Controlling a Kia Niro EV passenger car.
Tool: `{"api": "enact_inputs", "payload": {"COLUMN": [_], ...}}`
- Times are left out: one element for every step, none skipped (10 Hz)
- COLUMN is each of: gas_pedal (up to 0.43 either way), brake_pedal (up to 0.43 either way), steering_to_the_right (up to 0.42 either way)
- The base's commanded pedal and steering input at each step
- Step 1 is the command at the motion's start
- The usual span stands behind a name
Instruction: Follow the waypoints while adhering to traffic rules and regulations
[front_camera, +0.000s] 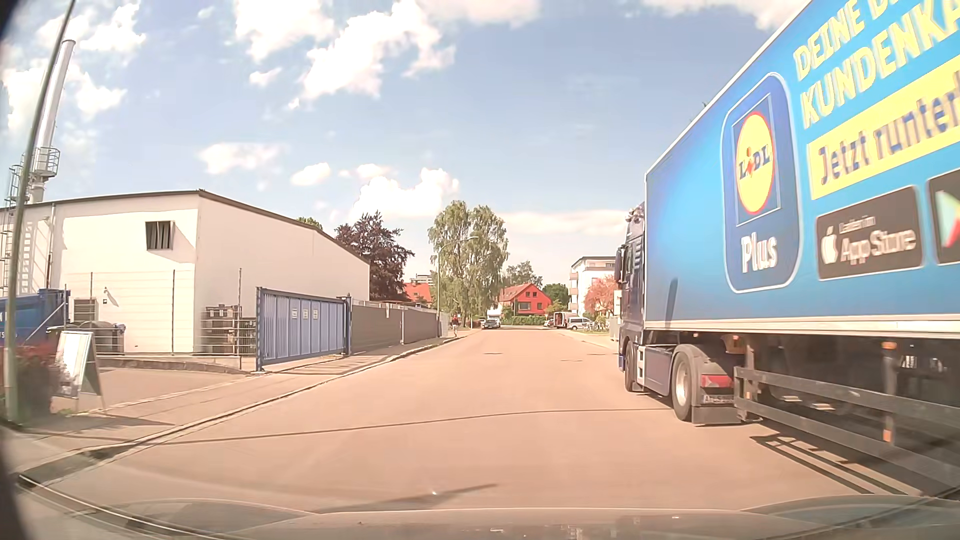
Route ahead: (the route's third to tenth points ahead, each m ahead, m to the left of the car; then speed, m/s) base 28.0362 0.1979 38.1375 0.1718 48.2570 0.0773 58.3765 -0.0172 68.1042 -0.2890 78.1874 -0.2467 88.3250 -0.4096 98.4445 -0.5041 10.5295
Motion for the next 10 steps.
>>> {"api": "enact_inputs", "payload": {"gas_pedal": [0.15,0.15,0.15,0.15,0.15,0.15,0.15,0.15,0.15,0.15], "brake_pedal": [0.018,0.018,0.018,0.018,0.018,0.018,0.018,0.018,0.018,0.018], "steering_to_the_right": [0.004,0.006,0.009,0.009,0.009,0.009,0.009,0.011,0.014,0.017]}}
